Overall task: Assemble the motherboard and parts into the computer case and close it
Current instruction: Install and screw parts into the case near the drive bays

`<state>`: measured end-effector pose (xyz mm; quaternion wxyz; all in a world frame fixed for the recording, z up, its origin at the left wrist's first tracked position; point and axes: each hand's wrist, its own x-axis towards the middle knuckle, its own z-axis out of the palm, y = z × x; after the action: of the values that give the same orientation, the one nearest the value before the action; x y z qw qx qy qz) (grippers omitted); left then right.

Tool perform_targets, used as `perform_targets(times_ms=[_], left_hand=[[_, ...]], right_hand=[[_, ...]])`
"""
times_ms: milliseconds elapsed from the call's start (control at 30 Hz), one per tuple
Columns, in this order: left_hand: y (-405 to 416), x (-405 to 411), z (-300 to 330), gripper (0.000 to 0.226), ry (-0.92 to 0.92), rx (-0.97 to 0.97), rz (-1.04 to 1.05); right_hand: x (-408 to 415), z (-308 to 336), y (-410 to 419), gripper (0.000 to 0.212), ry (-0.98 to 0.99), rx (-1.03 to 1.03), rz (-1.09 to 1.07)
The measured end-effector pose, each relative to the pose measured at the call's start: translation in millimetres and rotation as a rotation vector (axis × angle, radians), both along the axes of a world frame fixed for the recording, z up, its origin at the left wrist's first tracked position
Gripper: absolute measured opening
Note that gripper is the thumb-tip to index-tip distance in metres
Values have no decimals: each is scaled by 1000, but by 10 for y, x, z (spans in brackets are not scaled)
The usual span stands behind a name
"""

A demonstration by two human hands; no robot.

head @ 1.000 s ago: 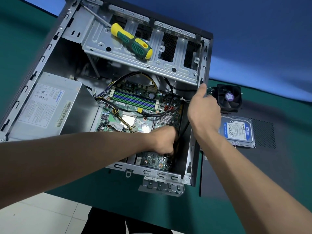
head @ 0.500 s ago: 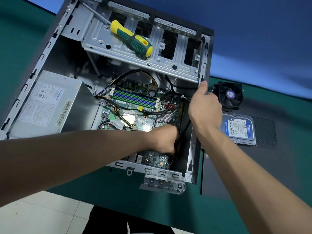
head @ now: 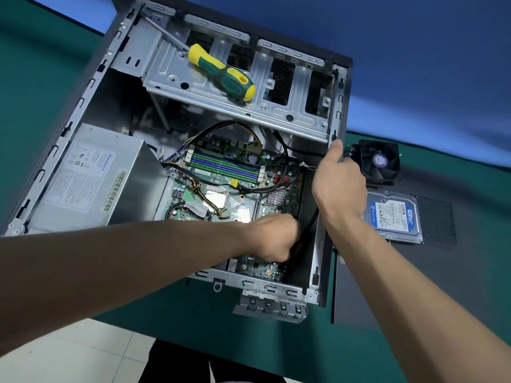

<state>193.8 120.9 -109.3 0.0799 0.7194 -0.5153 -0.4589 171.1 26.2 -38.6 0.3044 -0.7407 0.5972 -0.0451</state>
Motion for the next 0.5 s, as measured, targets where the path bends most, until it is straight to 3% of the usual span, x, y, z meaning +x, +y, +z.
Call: perform_targets(times_ms=[400, 500], left_hand=[[-21, 5, -25, 29, -25, -4, 5], [-17, -14, -41, 12, -43, -3, -51]], right_hand=[[2, 3, -6, 61, -1, 10, -1], [-3, 3, -6, 61, -5, 17, 3]])
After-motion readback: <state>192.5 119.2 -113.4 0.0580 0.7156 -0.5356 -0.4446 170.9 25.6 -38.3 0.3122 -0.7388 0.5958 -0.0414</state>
